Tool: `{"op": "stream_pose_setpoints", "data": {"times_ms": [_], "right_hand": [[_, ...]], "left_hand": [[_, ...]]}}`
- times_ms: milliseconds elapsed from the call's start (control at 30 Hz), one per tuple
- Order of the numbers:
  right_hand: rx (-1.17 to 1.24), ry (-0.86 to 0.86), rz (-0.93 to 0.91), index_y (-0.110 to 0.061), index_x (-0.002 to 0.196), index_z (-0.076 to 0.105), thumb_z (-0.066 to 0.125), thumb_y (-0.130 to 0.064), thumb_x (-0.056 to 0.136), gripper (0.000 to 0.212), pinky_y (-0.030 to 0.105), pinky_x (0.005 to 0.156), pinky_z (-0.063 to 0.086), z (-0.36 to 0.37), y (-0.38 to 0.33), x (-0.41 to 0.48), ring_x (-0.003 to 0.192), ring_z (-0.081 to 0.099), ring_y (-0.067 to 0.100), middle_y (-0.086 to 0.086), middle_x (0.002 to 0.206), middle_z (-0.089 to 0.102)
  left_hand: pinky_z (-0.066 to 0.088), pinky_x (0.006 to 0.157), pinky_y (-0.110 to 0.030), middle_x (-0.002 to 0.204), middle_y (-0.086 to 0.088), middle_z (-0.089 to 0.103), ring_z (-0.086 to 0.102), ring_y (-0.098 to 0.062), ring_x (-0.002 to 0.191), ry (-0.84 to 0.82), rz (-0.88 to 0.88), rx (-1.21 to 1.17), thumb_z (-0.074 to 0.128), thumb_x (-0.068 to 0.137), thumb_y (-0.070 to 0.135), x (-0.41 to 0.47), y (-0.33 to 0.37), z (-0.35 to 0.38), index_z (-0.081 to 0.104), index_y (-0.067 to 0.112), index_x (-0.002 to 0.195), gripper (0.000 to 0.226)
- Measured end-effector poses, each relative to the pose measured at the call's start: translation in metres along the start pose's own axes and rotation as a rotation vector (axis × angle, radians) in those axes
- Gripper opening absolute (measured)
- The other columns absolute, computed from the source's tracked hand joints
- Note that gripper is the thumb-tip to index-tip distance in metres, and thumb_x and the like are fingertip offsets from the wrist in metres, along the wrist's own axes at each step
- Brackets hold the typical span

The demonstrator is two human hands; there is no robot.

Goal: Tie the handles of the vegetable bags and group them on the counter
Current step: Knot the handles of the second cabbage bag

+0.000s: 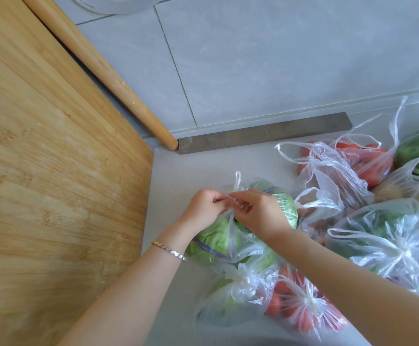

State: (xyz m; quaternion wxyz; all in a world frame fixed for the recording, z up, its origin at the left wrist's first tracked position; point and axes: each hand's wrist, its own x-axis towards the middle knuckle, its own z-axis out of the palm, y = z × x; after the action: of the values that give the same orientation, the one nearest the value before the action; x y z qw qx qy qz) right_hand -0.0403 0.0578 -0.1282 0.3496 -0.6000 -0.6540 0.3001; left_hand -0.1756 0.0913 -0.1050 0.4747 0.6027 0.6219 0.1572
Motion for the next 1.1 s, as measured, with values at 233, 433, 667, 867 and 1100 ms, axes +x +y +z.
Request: {"op": "stream_pose_setpoints", "data": {"times_ms": [233,433,667,867,1100], "right_hand": [[-0.283,0.0,-0.111,0.001,0.068,0.068,0.061,0.003,0.06,0.011,0.03,0.046,0.04,0.009,-0.002,0.01,0.049,0.058,0.036,0.019,0.062,0.061],[-0.213,-0.058,-0.076,0.001,0.077,0.07,0.059,0.002,0.072,0.013,0.036,0.056,0.049,0.006,0.002,0.007,0.063,0.061,0.035,0.018,0.076,0.065],[0.198,-0.154,0.224,-0.019,0.069,0.055,0.068,-0.009,0.074,0.017,0.01,0.046,0.032,-0.013,-0.007,0.009,0.041,0.041,0.003,-0.013,0.048,0.051],[0.53,-0.461,0.457,-0.014,0.067,0.064,0.063,0.006,0.077,0.021,0.015,0.041,0.029,-0.031,-0.002,0.02,0.044,0.033,0.011,0.0,0.05,0.047],[-0.135,-0.149,-0.117,-0.01,0.08,0.074,0.067,-0.007,0.076,0.009,0.024,0.059,0.046,-0.008,0.001,0.008,0.058,0.059,0.013,-0.002,0.067,0.066]], "left_hand": [[0.042,0.062,-0.024,0.065,0.001,0.062,0.054,-0.015,0.066,0.127,0.09,0.083,0.064,0.083,0.023,-0.008,-0.004,0.004,0.073,0.011,0.083,0.014],[0.04,0.06,-0.017,0.08,-0.01,0.065,0.054,-0.016,0.07,0.206,0.165,0.141,0.061,0.086,0.021,-0.014,-0.011,0.014,0.07,0.005,0.085,0.018],[0.037,0.059,-0.004,0.082,0.001,0.057,0.051,-0.009,0.072,0.274,0.251,0.155,0.059,0.088,0.02,-0.017,-0.014,0.016,0.067,0.004,0.09,0.018],[0.039,0.063,-0.005,0.075,0.008,0.053,0.05,0.0,0.068,0.241,0.254,0.068,0.06,0.087,0.02,-0.019,-0.014,0.018,0.067,0.005,0.088,0.017],[0.039,0.062,-0.005,0.086,0.003,0.06,0.053,-0.007,0.074,0.144,0.112,0.056,0.057,0.089,0.02,-0.011,-0.013,0.013,0.067,0.008,0.097,0.018]]}}
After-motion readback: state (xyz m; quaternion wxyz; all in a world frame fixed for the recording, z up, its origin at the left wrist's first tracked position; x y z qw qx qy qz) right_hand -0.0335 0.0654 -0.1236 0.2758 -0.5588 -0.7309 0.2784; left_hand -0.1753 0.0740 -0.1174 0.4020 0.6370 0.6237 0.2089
